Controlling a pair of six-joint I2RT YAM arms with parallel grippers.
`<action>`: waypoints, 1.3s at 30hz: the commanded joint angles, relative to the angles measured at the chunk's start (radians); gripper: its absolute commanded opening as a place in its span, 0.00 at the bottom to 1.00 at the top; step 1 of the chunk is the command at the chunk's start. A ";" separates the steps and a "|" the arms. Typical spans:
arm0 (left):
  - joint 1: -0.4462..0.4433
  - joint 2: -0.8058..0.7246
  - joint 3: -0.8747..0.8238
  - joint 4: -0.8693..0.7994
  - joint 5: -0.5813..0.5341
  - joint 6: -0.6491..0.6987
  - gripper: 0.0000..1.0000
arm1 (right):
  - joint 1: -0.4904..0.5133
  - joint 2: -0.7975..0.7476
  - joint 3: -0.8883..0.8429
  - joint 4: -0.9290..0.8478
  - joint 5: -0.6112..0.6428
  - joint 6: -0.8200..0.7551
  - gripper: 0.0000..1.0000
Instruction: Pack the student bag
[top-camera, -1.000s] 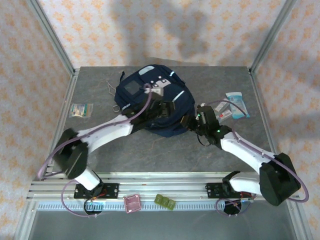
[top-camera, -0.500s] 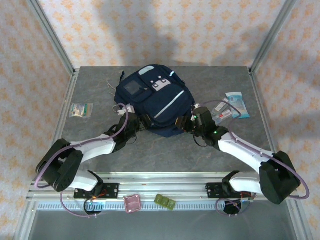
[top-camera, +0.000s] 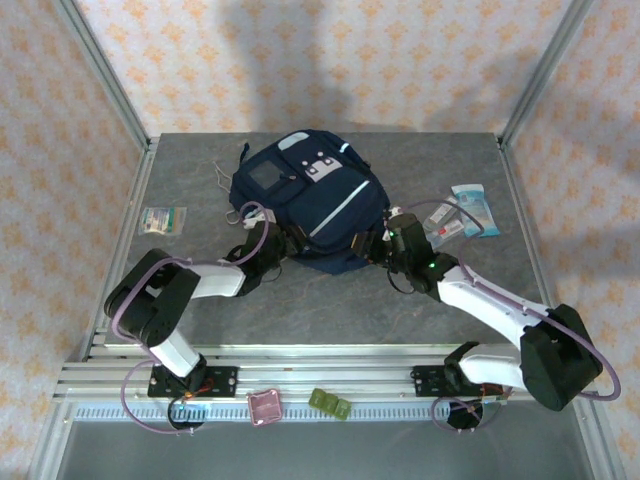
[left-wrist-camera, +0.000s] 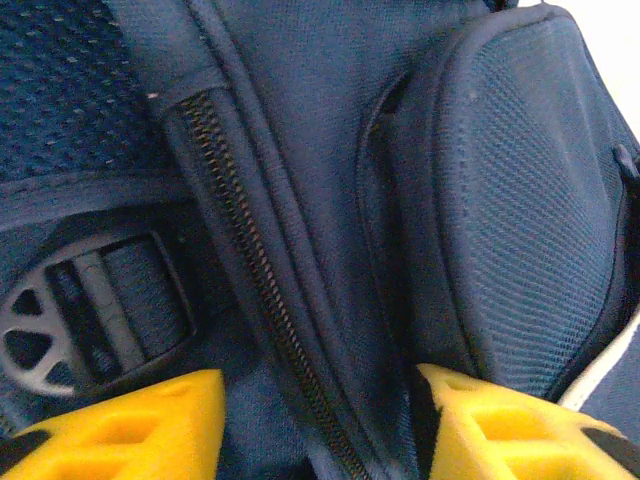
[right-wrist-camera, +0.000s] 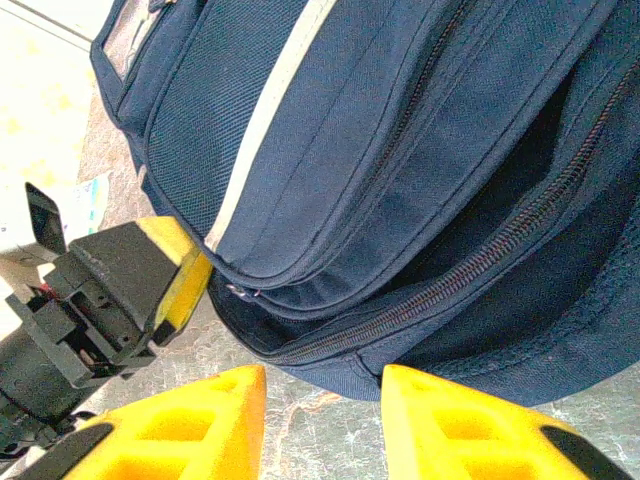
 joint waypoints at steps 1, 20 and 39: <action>0.014 0.057 0.024 0.163 0.038 -0.044 0.35 | 0.006 -0.018 0.007 0.024 0.023 0.010 0.35; -0.029 -0.146 0.107 0.068 0.194 -0.139 0.00 | 0.207 0.213 0.185 -0.002 0.082 -0.050 0.31; -0.089 -0.152 0.128 0.215 0.261 -0.282 0.00 | 0.229 0.379 0.305 0.003 0.414 0.042 0.36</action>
